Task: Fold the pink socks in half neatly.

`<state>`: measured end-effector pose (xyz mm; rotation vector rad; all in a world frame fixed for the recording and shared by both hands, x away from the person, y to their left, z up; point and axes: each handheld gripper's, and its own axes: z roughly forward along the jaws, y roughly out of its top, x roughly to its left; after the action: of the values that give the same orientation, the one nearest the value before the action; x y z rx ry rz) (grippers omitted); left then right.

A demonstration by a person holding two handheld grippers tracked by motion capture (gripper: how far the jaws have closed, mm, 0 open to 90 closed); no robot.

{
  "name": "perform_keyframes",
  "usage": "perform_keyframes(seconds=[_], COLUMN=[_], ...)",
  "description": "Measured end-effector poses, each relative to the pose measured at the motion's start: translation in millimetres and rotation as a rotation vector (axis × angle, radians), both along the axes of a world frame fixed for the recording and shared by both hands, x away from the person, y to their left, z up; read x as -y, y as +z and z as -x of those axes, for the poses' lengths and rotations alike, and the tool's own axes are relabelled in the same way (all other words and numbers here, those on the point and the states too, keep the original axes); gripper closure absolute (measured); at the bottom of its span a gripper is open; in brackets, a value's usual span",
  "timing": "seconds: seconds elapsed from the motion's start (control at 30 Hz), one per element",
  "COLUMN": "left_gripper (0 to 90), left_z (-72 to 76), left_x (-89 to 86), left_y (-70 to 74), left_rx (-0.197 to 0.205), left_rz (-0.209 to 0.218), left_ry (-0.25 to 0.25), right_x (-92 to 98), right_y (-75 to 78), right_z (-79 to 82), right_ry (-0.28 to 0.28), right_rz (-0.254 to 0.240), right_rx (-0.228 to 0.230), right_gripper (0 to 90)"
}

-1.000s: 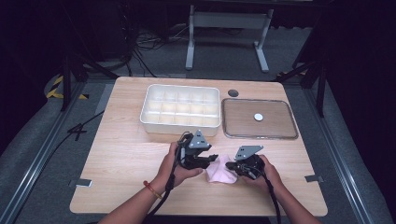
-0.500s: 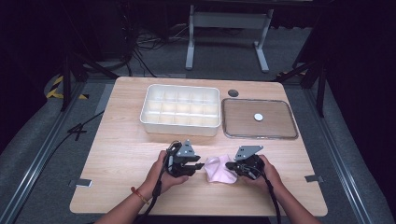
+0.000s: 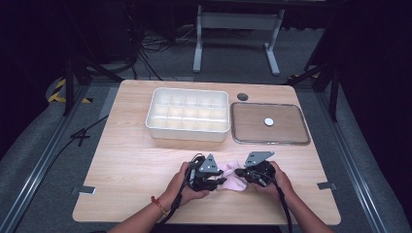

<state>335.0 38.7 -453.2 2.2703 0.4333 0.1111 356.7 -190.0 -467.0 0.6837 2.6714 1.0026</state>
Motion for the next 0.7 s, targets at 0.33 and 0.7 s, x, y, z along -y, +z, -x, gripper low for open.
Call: perform_keyframes(seconds=[0.33, 0.7], left_gripper=[66.4, 68.5], left_z=[-5.9, -4.1], left_x=[-24.3, 0.2], left_y=[9.6, -19.1], left_rx=[-0.008, 0.001], left_rz=[0.03, -0.053], left_ry=[0.039, -0.006], right_x=[0.5, 3.2], right_y=[-0.2, -0.9], right_z=[-0.4, -1.2], right_ry=[0.001, -0.004], right_rz=[-0.003, -0.031], right_rx=[-0.002, -0.013], right_gripper=[89.7, 88.5])
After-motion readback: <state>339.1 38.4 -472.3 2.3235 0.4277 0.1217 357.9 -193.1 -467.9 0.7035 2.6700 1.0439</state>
